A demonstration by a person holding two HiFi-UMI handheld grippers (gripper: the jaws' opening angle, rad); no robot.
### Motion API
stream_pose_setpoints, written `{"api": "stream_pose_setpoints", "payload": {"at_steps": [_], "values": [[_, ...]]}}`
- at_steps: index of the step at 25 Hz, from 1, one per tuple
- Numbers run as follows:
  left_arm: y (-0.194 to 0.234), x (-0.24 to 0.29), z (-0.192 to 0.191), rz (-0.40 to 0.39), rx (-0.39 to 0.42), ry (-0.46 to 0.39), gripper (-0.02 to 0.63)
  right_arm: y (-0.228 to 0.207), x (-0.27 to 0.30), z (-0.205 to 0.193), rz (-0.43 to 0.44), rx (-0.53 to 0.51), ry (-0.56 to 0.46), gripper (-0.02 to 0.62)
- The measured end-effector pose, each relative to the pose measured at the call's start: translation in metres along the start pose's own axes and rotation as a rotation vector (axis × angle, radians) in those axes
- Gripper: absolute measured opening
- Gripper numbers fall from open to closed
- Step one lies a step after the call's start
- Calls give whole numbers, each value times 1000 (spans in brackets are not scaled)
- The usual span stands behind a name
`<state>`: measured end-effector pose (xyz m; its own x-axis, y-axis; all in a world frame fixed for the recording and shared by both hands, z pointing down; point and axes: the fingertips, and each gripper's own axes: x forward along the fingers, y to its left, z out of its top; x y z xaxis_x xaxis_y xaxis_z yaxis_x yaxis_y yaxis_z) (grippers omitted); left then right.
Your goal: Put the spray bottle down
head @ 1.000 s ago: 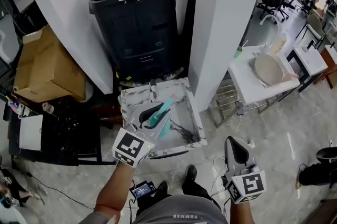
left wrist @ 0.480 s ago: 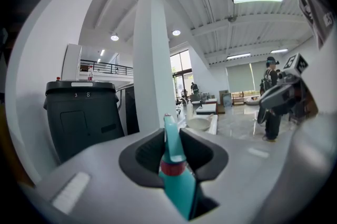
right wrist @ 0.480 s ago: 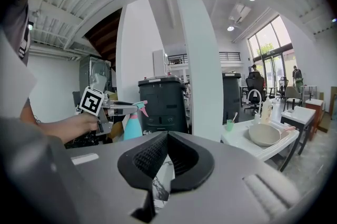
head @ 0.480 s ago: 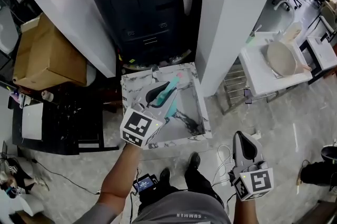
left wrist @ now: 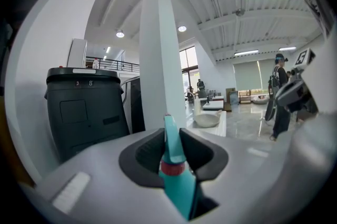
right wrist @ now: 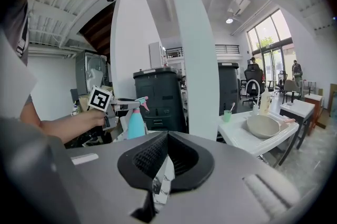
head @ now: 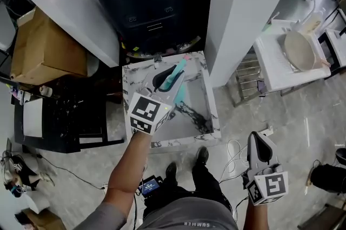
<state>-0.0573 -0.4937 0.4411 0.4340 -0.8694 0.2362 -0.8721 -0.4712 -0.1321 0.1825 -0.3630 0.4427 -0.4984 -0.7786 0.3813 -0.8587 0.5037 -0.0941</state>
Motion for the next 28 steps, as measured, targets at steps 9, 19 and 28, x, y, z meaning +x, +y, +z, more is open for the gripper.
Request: {"api": "stream_pose_setpoints", "payload": {"at_steps": [9, 19, 28], "values": [[30, 47, -46, 45, -27, 49, 84, -18, 30, -17, 3, 13, 31, 2], [45, 102, -93, 71, -55, 74, 84, -33, 58, -41, 2, 22, 75, 2], [48, 142, -120, 97, -67, 81, 84, -46, 70, -65, -1, 36, 117, 2]]}}
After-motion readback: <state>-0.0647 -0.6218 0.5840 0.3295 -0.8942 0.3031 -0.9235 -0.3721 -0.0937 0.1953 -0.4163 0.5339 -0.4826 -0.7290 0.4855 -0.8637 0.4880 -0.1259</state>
